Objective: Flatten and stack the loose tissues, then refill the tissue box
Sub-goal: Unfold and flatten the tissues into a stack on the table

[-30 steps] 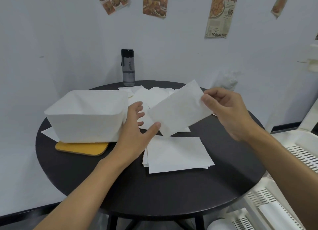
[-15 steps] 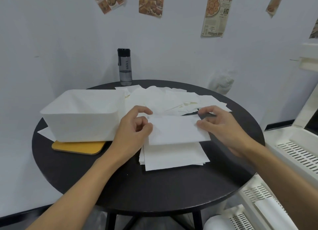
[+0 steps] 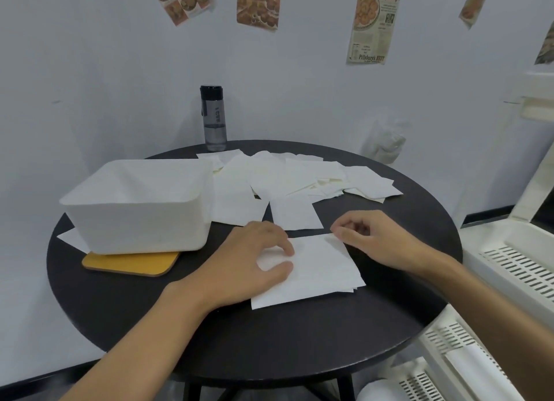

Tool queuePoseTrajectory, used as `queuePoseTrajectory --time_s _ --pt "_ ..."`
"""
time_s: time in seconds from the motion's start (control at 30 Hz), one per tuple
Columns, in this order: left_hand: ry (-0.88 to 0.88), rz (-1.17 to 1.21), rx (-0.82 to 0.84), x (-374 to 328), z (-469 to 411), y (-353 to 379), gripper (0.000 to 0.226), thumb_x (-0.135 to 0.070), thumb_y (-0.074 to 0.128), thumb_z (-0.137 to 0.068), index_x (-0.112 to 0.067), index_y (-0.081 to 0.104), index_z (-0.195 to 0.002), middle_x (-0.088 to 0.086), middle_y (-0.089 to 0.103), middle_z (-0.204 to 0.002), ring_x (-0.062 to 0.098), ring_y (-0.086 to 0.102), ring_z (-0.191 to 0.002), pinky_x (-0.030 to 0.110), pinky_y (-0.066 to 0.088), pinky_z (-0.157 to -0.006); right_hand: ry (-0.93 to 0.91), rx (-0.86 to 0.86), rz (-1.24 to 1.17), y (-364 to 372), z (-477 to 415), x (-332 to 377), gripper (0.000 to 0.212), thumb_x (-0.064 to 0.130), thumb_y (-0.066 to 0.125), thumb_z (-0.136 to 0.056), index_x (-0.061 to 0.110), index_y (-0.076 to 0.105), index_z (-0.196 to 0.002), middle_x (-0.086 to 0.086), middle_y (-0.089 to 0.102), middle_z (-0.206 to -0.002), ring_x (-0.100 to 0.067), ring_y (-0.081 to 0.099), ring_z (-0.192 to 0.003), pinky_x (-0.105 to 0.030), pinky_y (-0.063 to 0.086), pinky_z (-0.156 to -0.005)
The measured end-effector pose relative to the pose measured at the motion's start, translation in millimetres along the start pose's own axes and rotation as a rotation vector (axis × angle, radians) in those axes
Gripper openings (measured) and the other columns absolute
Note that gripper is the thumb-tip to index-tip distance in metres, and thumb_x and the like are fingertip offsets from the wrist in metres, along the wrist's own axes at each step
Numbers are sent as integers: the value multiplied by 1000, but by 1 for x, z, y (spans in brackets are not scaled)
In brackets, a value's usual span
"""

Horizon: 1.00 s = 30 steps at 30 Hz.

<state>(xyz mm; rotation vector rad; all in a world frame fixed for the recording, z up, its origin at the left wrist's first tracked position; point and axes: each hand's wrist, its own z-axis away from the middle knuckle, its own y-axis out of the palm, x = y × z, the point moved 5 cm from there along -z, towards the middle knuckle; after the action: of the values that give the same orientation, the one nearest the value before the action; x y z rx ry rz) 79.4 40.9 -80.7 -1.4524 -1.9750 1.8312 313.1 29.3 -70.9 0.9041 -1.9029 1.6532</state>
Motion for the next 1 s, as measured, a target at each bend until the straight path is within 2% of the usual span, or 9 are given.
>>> queuePoseTrajectory --time_s 0.1,0.2,0.37,0.43,0.57,0.63,0.73,0.83,1.0 --pt "23 -39 -3 -2 -2 1 24 -52 60 -86 -41 65 -107 -35 47 -125 -14 33 -125 14 21 -108 32 -119 7 -3 -19 -10 12 27 58 -98 24 70 -95 3 67 -88 -10 57 -77 -20 46 -75" --pt "38 -65 -5 0 -7 3 28 -54 58 -85 -41 65 -109 -38 45 -124 -15 32 -126 9 18 -106 65 -283 -4 -8 -47 -21 14 21 56 -99 16 68 -102 3 66 -100 -7 57 -87 -10 41 -73" --pt "68 -87 -34 3 -15 4 25 -53 61 -88 -42 64 -110 -44 37 -125 -25 24 -122 2 14 -102 134 -401 26 -12 -103 -44 29 21 53 -97 15 62 -124 -4 57 -131 -20 50 -123 -30 38 -101" --pt "83 -93 -50 5 -17 4 29 -57 57 -86 -42 64 -109 -43 38 -125 -25 24 -122 2 14 -102 185 -442 58 -14 -121 -52 34 25 50 -97 18 60 -128 -7 56 -137 -26 47 -128 -38 36 -108" --pt "103 -94 -71 10 -21 5 39 -65 46 -79 -44 64 -107 -42 41 -127 -18 30 -127 6 16 -104 329 -435 176 -15 -146 -63 36 34 38 -99 28 56 -130 -5 61 -127 -31 43 -126 -41 24 -107" --pt "108 -79 -75 10 -21 5 37 -65 48 -80 -44 64 -106 -42 41 -128 -16 31 -128 7 17 -104 363 -399 165 -13 -150 -67 35 34 34 -98 29 59 -122 -2 60 -119 -29 41 -122 -40 21 -105" --pt "113 -77 -76 10 -21 5 37 -64 48 -80 -44 64 -106 -42 41 -129 -14 33 -130 8 18 -105 366 -426 174 -14 -155 -68 33 28 33 -97 17 63 -101 -5 59 -108 -27 40 -110 -40 24 -96" --pt "111 -71 -68 9 -21 5 37 -64 47 -80 -44 64 -106 -42 39 -129 -15 31 -130 5 16 -104 354 -483 200 -17 -156 -70 23 23 33 -95 14 47 -79 -7 58 -94 -26 39 -99 -38 22 -84" --pt "106 -71 -66 8 -20 5 36 -64 47 -81 -45 63 -107 -42 40 -129 -15 32 -129 6 17 -104 296 -479 331 -14 -154 -70 23 22 30 -96 17 34 -73 1 42 -74 -26 42 -90 -38 23 -81"
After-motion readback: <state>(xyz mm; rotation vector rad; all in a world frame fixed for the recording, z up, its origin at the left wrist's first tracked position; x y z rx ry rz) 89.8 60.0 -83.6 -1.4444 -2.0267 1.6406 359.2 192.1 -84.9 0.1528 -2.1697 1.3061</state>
